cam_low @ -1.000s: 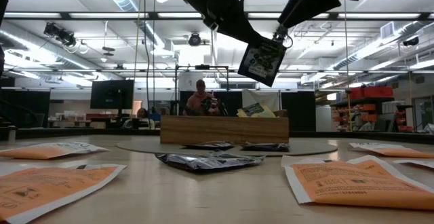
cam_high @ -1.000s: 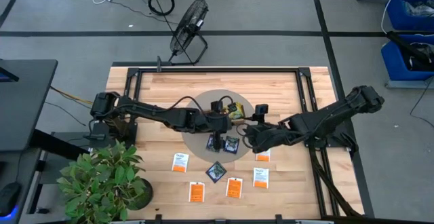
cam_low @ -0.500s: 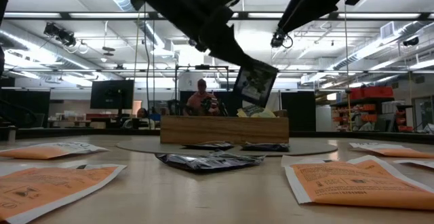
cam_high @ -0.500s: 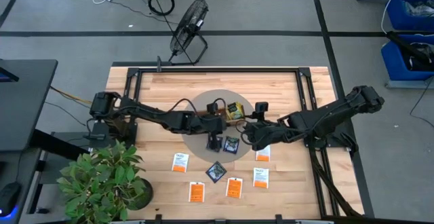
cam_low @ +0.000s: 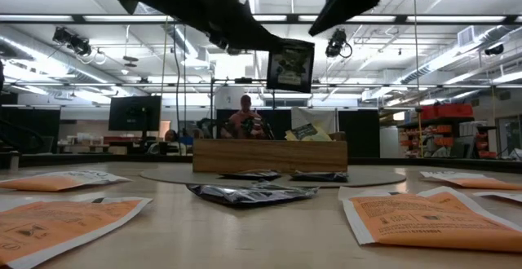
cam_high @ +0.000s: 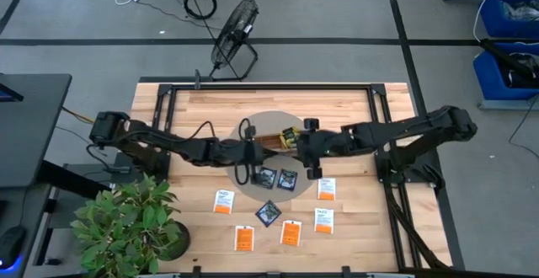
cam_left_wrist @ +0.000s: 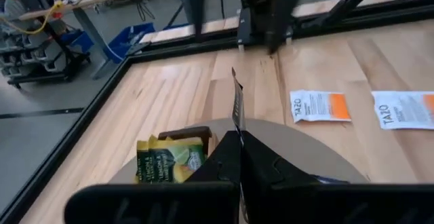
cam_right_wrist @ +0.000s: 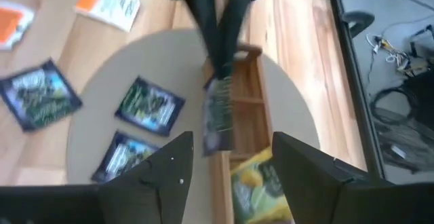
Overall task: Pick & Place Tea
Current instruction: Put the violet tea bag into the middle section of the wooden organizer
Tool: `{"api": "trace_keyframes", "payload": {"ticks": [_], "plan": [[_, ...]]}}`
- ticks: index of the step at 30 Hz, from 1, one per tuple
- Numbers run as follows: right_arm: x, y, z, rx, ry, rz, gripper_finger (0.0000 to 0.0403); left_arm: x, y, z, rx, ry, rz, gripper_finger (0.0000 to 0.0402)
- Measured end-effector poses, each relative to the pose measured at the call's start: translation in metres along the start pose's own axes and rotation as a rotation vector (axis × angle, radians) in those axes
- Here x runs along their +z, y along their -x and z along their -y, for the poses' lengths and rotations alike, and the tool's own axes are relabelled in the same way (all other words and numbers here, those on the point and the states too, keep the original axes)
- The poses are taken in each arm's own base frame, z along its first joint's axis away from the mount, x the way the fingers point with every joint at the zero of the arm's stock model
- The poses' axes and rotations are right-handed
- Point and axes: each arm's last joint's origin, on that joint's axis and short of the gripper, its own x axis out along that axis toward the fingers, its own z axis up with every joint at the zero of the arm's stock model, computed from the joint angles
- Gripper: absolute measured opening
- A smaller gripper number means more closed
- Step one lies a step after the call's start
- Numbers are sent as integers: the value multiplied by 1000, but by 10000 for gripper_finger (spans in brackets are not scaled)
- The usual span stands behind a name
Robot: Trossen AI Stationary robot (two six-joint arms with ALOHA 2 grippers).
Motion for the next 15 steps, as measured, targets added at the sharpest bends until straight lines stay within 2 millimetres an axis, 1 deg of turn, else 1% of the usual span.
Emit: {"api": "trace_keyframes", "payload": {"ticks": [2,6,10,15], "plan": [[4,-1,7,16,-9,34,210,-1,5,-2,3,-4,12,2],[10,1,21,52,-27,90,210,-3,8,-8,31,5,23,2],[12,-1,32,103,-54,145,210,-2,9,-8,29,-1,39,2],[8,-6,43,140,-88,144,210,-1,9,-7,27,-7,46,2]]}}
